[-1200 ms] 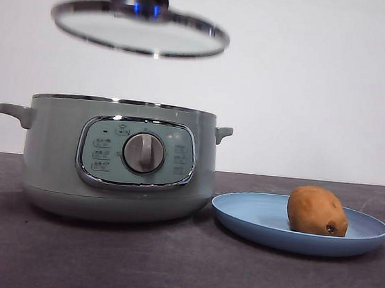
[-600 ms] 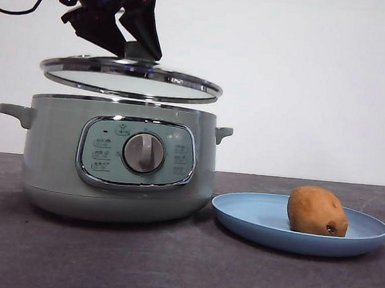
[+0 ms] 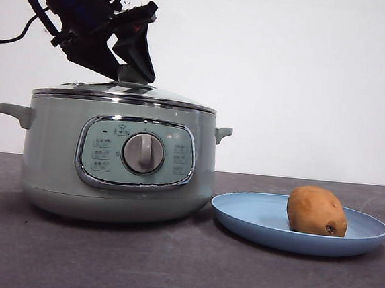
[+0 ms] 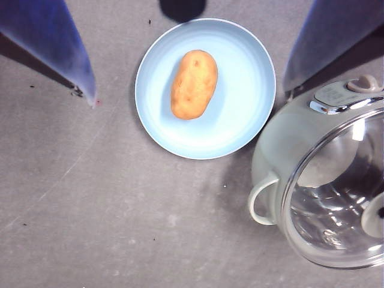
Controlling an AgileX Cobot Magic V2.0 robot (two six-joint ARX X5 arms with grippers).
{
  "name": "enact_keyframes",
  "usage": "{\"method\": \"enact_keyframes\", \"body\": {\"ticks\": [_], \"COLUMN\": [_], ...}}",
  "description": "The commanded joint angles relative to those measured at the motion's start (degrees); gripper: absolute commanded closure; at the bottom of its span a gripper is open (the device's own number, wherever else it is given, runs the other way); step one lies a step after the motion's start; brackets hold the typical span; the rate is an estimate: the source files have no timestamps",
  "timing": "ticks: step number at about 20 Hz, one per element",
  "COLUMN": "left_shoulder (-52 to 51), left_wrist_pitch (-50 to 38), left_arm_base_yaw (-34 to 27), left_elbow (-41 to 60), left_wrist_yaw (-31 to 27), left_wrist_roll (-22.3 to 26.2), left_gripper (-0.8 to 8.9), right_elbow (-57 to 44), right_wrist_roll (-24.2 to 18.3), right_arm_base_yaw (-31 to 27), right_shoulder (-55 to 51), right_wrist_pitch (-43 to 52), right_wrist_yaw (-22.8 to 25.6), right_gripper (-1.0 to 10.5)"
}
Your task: Take the potato out from the steamer,put the potato on the plate,close the lid
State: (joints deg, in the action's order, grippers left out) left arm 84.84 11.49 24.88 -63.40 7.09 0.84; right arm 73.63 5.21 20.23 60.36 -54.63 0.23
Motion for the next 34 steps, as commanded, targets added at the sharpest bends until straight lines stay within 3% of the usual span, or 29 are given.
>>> {"method": "enact_keyframes", "body": {"ticks": [1,3,6,7,14,22,26,32,33,34], "left_shoulder": [0.7,0.7,0.7,0.7,-2.2,-13.4,-23.3,-29.8,-29.8,-29.5], "left_wrist_pitch": [1.9,1.9,0.7,0.0,1.1,18.8,25.7,33.3,34.5,35.9], "left_arm_base_yaw": [0.0,-0.5,-1.0,-1.0,-1.0,-1.0,-0.9,-0.9,-0.9,-0.9], "left_elbow": [1.5,1.5,1.5,1.4,-4.8,-19.7,-22.0,-22.0,-22.0,-22.0], "left_wrist_yaw": [0.0,0.1,0.2,0.5,0.5,3.5,5.9,6.6,6.5,6.6], "left_wrist_roll": [0.6,-0.3,-2.5,-2.4,-2.4,-1.6,0.9,0.9,1.0,2.7], "left_gripper": [8.13,7.88,4.02,3.68,3.69,3.69,3.74,3.78,4.29,6.75], "right_elbow": [-0.2,-0.2,-0.2,-0.2,-0.2,1.7,4.9,5.7,5.7,5.7], "right_wrist_roll": [0.3,0.3,0.3,0.3,0.3,-2.3,-2.2,-2.2,-2.2,-2.3], "right_arm_base_yaw": [0.0,0.0,0.0,0.0,0.0,0.0,0.1,0.1,0.1,0.1], "right_shoulder": [0.0,0.0,0.0,0.0,0.0,0.0,-0.2,-1.5,-1.6,-1.7], "right_wrist_pitch": [0.1,0.1,0.1,0.1,-0.3,2.3,2.3,3.0,2.9,2.9], "right_wrist_yaw": [0.2,0.1,0.1,0.1,0.1,-0.4,-9.0,-10.7,-10.8,-10.7], "right_gripper": [3.6,3.6,3.6,3.6,3.6,3.6,3.6,3.8,4.8,6.8]}}
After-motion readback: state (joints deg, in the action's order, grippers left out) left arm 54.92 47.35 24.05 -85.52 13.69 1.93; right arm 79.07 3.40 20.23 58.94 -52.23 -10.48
